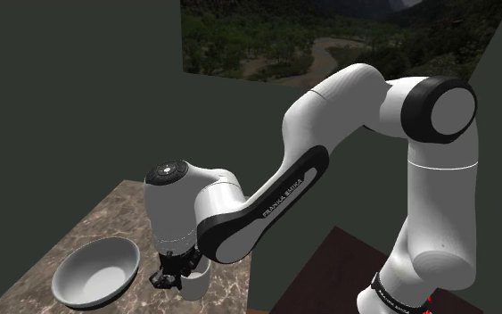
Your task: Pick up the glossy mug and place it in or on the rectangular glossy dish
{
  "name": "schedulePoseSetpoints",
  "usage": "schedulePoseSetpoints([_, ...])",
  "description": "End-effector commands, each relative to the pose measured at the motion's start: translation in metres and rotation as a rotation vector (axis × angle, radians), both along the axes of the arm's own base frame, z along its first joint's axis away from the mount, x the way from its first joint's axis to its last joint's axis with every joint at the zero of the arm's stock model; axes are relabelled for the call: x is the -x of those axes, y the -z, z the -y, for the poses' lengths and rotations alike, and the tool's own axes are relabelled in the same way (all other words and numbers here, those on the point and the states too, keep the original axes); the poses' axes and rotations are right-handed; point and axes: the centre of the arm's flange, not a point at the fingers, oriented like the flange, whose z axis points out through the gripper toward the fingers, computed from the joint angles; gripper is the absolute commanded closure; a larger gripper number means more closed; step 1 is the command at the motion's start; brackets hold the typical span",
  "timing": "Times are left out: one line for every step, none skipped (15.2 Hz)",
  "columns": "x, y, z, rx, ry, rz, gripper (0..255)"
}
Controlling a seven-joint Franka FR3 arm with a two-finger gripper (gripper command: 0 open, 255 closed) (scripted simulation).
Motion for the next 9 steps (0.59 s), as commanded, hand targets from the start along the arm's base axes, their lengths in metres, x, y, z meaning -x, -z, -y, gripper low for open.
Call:
schedulePoseSetpoints([0.0, -0.005, 0.0, 0.0, 0.0, 0.0, 255])
schedulePoseSetpoints([0.0, -0.011, 0.0, 0.0, 0.0, 0.0, 255])
schedulePoseSetpoints([0.0, -0.016, 0.0, 0.0, 0.0, 0.0, 255])
schedulePoseSetpoints([0.0, -0.021, 0.0, 0.0, 0.0, 0.0, 255])
schedulePoseSetpoints([0.0, -0.026, 0.0, 0.0, 0.0, 0.0, 255])
schedulePoseSetpoints([0.0, -0.032, 0.0, 0.0, 0.0, 0.0, 255])
schedulePoseSetpoints([0.0, -0.037, 0.0, 0.0, 0.0, 0.0, 255])
schedulePoseSetpoints([0.0, -0.042, 0.0, 0.0, 0.0, 0.0, 255])
schedulePoseSetpoints([0.0, -0.048, 0.0, 0.0, 0.0, 0.0, 255])
